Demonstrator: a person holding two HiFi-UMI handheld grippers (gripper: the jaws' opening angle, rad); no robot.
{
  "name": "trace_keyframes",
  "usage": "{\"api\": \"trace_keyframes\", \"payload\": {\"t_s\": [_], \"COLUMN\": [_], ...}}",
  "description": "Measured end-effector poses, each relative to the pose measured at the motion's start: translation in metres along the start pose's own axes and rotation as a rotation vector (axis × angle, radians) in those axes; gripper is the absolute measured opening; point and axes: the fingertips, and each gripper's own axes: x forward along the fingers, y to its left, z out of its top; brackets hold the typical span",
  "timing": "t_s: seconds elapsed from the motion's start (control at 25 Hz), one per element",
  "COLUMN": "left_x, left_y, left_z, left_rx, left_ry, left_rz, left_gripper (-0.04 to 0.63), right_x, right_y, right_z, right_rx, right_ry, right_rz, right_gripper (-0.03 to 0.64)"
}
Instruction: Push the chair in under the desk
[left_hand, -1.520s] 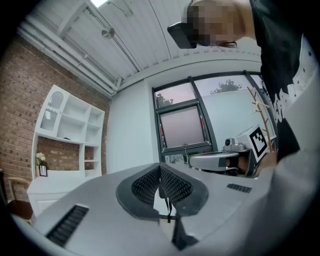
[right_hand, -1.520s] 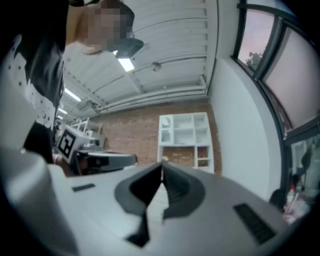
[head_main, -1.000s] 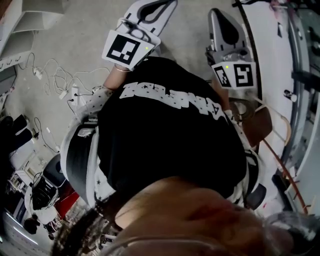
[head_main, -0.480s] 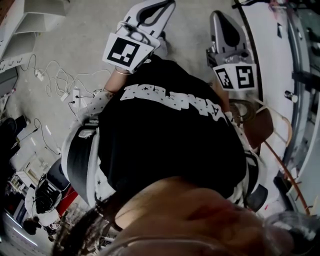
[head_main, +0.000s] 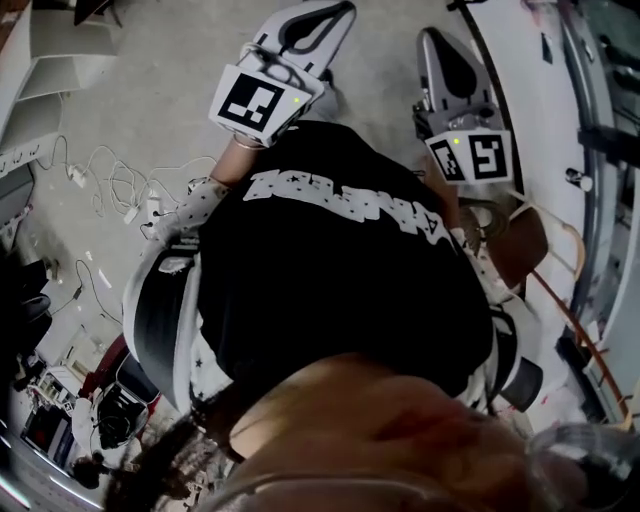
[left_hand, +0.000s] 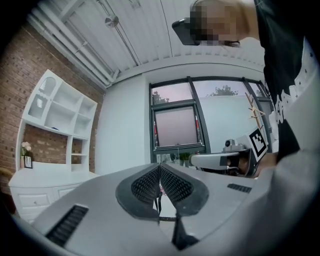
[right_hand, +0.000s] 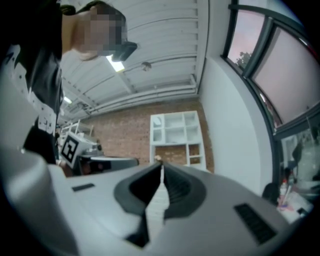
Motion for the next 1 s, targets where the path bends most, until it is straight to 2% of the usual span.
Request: {"api": "trace_keyframes", "payload": {"t_s": [0.2,0.4,0.76,1.0], "left_x": [0.029,0.053,0.076,0.087], "left_y": [0.007,0.021,0.053,0.084], "left_z": [0.003,-0.001,-0.006,-0.010], "left_rx": [0.006,0.007,0.029,0.002], "left_ry": [-0.007,-0.001,0.027,0.019], "left_rz": [-0.040,-0.064,-0.067,-0.066], "left_gripper": [0.038,0.038,0.038,0.038], "right_x": [0.013,0.037,0.078,0.110], "right_y": [-0.025,-0.040,-0.060,-0.062], "right_z": [0.004,0.000,-0.005,0.003], "right_rx": [-0.004,0.003,0.025,0.027], "right_ry": [-0.004,-0.004,0.008,-0.002], "right_rz": [-0.018,0.012,0.028,0.044], "right_gripper": [0.034,0.034,0.034,0.034]}}
